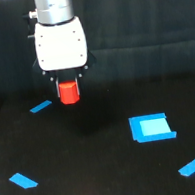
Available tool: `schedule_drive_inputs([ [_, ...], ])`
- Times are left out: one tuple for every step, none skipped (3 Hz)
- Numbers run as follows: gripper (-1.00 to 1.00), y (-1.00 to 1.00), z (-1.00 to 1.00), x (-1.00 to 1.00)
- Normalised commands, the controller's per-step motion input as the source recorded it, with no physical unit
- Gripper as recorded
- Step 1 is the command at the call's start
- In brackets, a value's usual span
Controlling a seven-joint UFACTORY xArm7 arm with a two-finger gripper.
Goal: Pick up the red object from the table
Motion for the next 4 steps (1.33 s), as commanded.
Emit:
schedule_drive_inputs([
  [-0.93,-0.01,0.07,0.04],
  [-0.99,0.15,0.08,-0.05],
  [-0.92,0.03,0.01,0.11],
  [-0.95,0.01,0.11,0.01],
])
